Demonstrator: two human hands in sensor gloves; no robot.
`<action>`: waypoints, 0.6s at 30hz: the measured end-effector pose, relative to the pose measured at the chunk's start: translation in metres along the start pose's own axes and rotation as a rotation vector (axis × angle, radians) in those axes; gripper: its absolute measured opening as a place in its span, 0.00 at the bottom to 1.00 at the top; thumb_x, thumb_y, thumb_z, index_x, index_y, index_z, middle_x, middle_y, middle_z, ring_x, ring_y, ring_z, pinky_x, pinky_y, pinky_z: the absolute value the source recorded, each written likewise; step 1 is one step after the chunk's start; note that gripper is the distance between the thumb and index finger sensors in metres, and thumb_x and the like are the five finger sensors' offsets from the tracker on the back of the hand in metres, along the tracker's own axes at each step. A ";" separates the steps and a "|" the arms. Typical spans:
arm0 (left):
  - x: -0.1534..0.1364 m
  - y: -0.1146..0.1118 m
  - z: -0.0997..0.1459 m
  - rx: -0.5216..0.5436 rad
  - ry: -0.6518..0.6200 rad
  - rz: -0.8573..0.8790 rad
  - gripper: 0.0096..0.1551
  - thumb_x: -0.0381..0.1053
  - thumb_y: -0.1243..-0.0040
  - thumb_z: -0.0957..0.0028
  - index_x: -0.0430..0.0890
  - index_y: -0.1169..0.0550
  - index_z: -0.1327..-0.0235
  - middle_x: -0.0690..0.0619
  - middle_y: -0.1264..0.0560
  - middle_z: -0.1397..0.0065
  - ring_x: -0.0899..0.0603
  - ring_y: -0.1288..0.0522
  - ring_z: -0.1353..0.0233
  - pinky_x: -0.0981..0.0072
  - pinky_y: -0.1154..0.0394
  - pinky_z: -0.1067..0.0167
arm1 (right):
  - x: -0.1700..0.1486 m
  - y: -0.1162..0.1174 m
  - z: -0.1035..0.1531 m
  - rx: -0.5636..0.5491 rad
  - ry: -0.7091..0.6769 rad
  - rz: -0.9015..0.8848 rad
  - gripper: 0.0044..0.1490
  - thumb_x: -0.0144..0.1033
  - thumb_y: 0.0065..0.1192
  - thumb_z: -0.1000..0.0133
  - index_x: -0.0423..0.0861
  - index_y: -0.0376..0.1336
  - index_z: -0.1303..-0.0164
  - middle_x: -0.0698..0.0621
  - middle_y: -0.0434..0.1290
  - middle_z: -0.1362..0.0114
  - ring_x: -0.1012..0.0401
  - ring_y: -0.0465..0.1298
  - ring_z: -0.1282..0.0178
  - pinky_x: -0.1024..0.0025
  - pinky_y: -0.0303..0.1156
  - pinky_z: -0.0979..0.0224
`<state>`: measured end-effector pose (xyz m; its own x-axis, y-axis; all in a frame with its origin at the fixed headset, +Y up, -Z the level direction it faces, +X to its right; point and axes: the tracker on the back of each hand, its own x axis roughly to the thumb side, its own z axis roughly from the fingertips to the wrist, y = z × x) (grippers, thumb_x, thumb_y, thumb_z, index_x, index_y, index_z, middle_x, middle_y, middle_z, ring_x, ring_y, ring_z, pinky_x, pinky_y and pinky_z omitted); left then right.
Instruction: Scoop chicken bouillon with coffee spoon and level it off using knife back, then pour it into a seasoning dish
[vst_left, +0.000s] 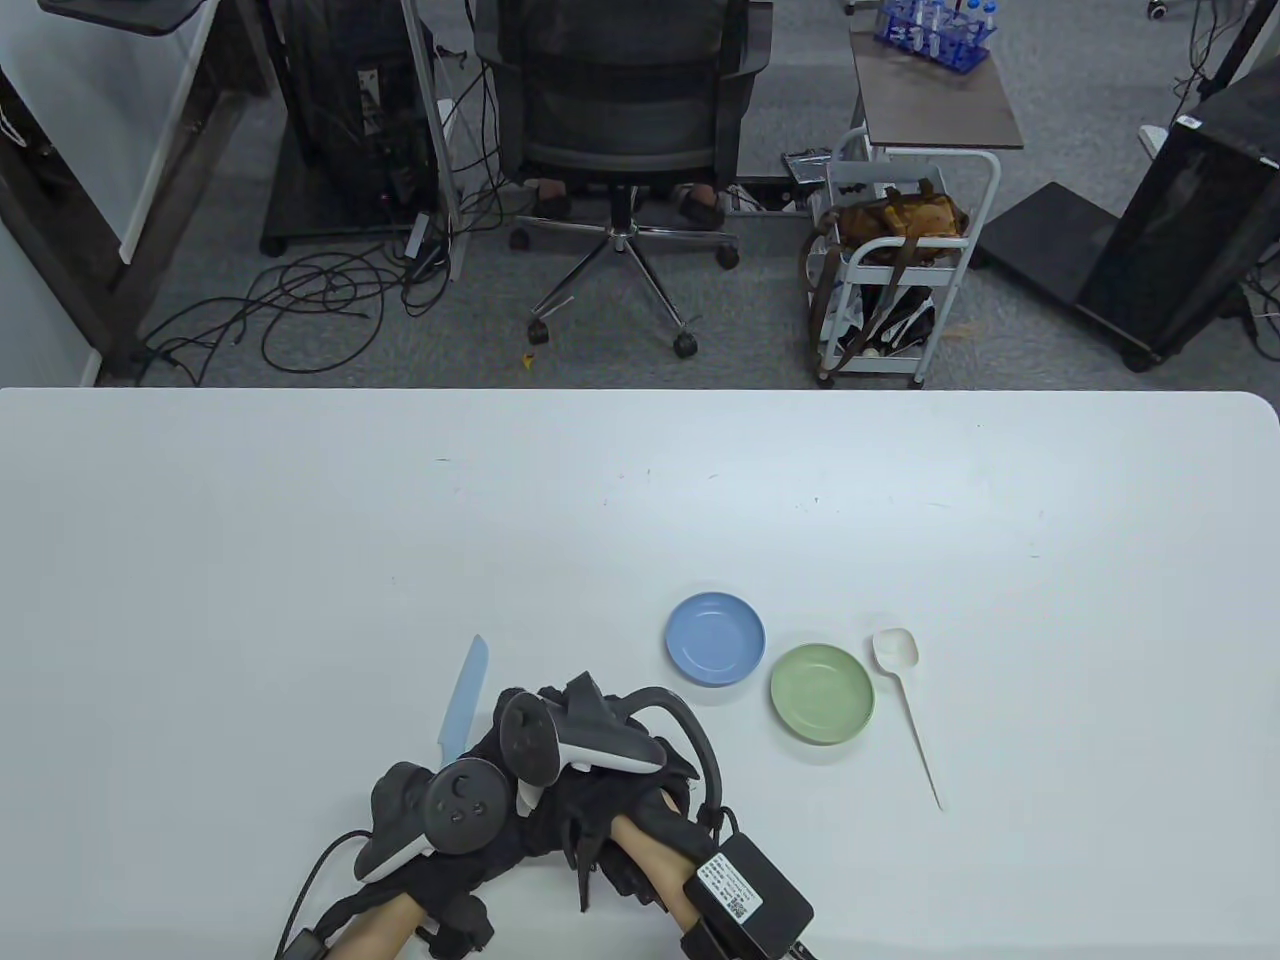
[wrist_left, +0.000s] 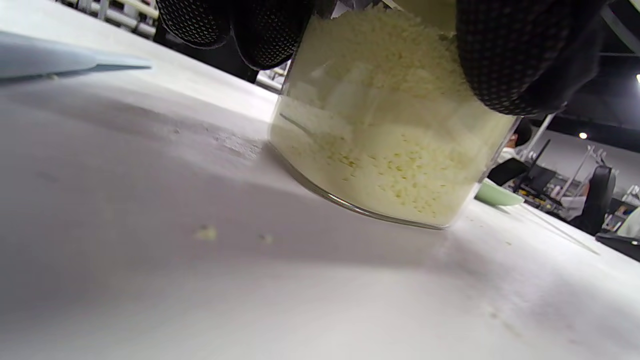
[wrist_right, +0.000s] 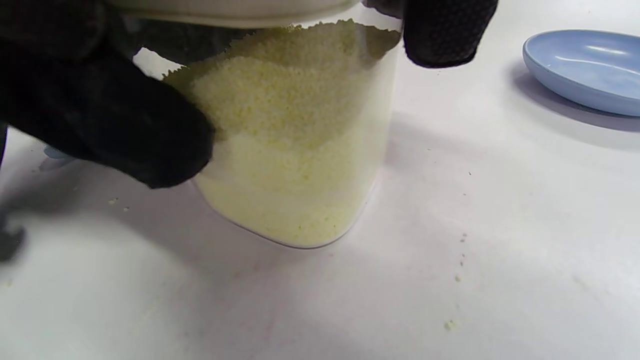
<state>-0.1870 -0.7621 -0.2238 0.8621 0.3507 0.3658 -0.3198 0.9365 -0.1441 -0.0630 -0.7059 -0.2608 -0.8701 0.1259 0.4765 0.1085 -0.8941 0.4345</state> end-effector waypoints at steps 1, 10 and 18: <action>0.000 0.000 0.000 0.004 -0.001 0.000 0.83 0.69 0.28 0.69 0.35 0.66 0.26 0.42 0.40 0.20 0.40 0.32 0.20 0.47 0.35 0.26 | 0.001 -0.002 -0.002 0.022 0.003 0.005 0.71 0.59 0.70 0.60 0.37 0.31 0.30 0.31 0.37 0.25 0.36 0.51 0.29 0.42 0.67 0.33; -0.001 -0.001 0.000 -0.005 -0.005 0.019 0.83 0.68 0.27 0.69 0.33 0.66 0.26 0.41 0.40 0.20 0.40 0.31 0.20 0.47 0.35 0.26 | -0.014 -0.018 -0.007 0.132 -0.053 -0.209 0.69 0.57 0.72 0.61 0.36 0.35 0.29 0.30 0.40 0.25 0.34 0.53 0.29 0.39 0.69 0.37; 0.003 -0.001 -0.001 -0.013 -0.001 0.023 0.83 0.68 0.27 0.69 0.34 0.66 0.26 0.41 0.40 0.20 0.39 0.32 0.20 0.47 0.36 0.26 | -0.041 -0.027 0.018 -0.038 -0.157 -0.352 0.70 0.58 0.72 0.60 0.39 0.33 0.28 0.31 0.37 0.25 0.36 0.50 0.30 0.44 0.64 0.37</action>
<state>-0.1837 -0.7619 -0.2230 0.8542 0.3721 0.3631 -0.3342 0.9280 -0.1647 -0.0214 -0.6795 -0.2781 -0.7664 0.4894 0.4160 -0.2039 -0.7996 0.5648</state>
